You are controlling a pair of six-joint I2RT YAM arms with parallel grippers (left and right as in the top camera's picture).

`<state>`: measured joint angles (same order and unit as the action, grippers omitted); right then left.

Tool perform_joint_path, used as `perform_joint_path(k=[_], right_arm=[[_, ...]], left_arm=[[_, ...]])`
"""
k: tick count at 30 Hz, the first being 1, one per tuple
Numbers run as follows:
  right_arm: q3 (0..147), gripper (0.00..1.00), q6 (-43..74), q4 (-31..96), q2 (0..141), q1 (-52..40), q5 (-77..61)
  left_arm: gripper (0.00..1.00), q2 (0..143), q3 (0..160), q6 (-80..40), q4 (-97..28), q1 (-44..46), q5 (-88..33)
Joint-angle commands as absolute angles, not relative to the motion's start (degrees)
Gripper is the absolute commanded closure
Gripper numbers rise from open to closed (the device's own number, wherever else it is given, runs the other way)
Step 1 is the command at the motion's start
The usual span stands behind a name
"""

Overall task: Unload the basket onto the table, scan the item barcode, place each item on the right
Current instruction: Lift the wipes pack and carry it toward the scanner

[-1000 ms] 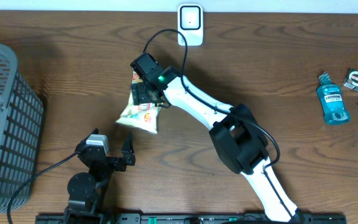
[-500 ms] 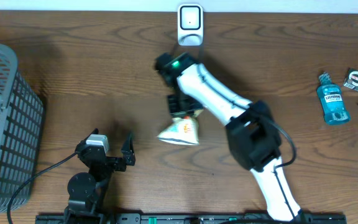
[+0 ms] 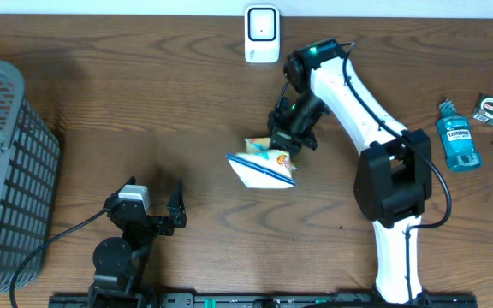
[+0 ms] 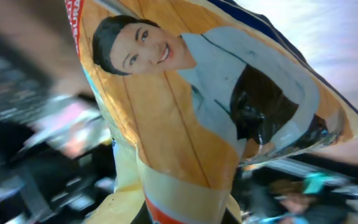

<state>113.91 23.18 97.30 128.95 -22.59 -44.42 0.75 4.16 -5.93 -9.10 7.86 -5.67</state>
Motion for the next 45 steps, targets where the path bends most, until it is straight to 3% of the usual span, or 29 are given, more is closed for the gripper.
perform_joint_path(k=[1,8,16,36,40,45], right_arm=[[113.9,0.99,28.6,97.5,127.5,-22.0,-61.9],[113.9,0.99,30.3,97.5,127.5,-21.5,-72.4],[113.9,0.99,23.5,97.5,127.5,-21.4,-72.4],[113.9,0.99,21.6,97.5,124.2,-18.7,-68.4],[113.9,0.99,21.8,97.5,123.4,-17.2,-62.9],[113.9,0.99,34.5,97.5,123.3,-14.2,-38.2]], left_arm=[[0.02,0.6,3.2,-5.4,-10.5,7.6,-6.0],[0.02,0.6,3.2,-5.4,-10.5,7.6,-6.0],[0.02,0.6,3.2,-5.4,-10.5,7.6,-6.0],[0.02,0.6,3.2,-5.4,-10.5,7.6,-6.0],[0.02,0.6,3.2,-5.4,-10.5,7.6,-6.0],[0.02,0.6,3.2,-5.4,-10.5,7.6,-6.0]])
